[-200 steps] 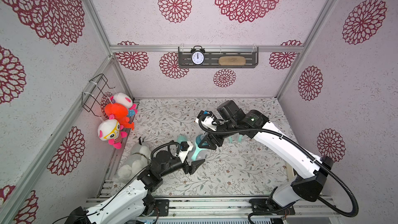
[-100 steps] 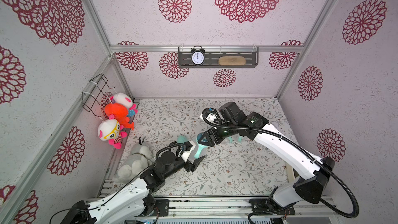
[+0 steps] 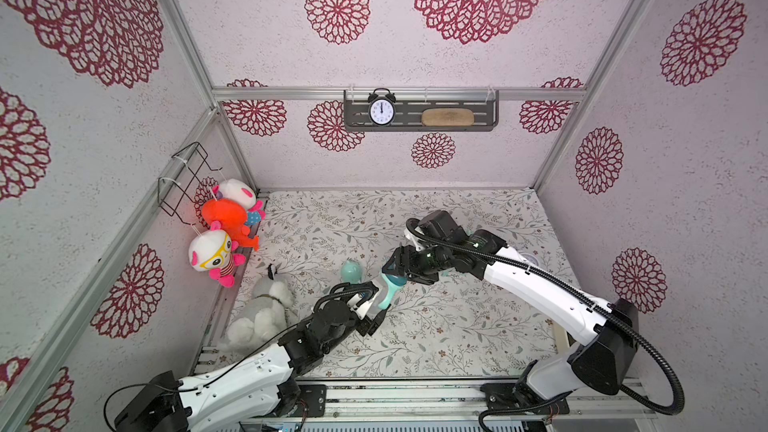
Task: Assemble the baby bottles
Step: Screw the nipple onto the baby bottle.
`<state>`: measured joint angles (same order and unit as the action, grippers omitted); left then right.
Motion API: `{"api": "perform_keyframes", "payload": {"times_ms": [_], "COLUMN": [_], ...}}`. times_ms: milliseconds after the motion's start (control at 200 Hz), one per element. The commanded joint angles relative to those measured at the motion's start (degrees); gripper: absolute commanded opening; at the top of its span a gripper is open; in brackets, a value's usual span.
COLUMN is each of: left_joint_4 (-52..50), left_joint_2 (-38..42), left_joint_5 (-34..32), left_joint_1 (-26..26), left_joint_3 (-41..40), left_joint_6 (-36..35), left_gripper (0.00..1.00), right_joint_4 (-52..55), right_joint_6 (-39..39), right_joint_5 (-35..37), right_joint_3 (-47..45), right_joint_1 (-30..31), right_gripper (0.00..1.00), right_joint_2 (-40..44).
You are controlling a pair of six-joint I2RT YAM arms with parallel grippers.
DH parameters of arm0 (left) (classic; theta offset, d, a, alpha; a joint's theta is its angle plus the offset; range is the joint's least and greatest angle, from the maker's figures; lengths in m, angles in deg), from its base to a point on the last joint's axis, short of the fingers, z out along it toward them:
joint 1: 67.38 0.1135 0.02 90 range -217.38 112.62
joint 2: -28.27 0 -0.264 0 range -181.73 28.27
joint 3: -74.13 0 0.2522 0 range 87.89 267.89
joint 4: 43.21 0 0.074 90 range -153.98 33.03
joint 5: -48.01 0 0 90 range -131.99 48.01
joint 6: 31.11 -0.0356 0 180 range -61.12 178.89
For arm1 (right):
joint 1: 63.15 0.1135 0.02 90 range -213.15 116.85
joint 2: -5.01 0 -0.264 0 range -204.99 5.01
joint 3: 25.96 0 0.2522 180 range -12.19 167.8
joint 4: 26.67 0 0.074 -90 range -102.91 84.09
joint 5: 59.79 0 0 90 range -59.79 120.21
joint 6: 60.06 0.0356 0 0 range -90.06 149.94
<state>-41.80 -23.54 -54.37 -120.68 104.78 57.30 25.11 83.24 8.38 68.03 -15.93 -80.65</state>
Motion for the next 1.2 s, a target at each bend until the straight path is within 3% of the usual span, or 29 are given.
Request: {"api": "perform_keyframes", "payload": {"times_ms": [0, 85, 200, 490, 721, 916, 1196], "left_joint_4": [10.2, 10.3, 9.6, 6.6, 5.6, 3.4, 0.5], "left_joint_2": [0.5, 0.5, 0.8, 1.9, 4.7, 6.3, 3.4], "left_joint_5": [-0.1, 0.4, 1.9, 9.0, 21.4, 32.9, 41.3], "left_joint_1": [-1.1, -1.1, -1.0, 1.1, 6.4, 10.8, 12.3], "left_joint_3": [2.0, 1.9, 2.0, 2.6, 2.6, 3.6, 6.7], "left_joint_6": [-1.8, -1.5, -1.5, 0.9, 5.0, 8.6, 11.2], "left_gripper": [0.0, 0.0, 0.0, 0.0, 0.0, 0.0, 0.0], "right_joint_4": [-0.8, 0.1, 3.7, 6.2, 9.3, 9.3, 9.8], "right_joint_6": [7.4, 4.6, -3.9, -25.6, -41.3, -49.6, -56.1], "right_joint_5": [-0.8, -0.5, 0.1, -0.9, 1.0, 1.0, -9.6], "right_joint_3": [-0.9, 0.9, 6.2, 7.7, 7.2, 6.7, 7.8], "right_joint_1": [1.0, 1.1, 1.5, 1.9, 1.9, 1.2, -2.1], "right_gripper": [0.33, 0.6, 0.77, 0.9, 0.92, 0.93, 0.93], "right_joint_2": [2.3, 2.5, 2.2, 5.9, 8.4, 11.8, 11.7]}}
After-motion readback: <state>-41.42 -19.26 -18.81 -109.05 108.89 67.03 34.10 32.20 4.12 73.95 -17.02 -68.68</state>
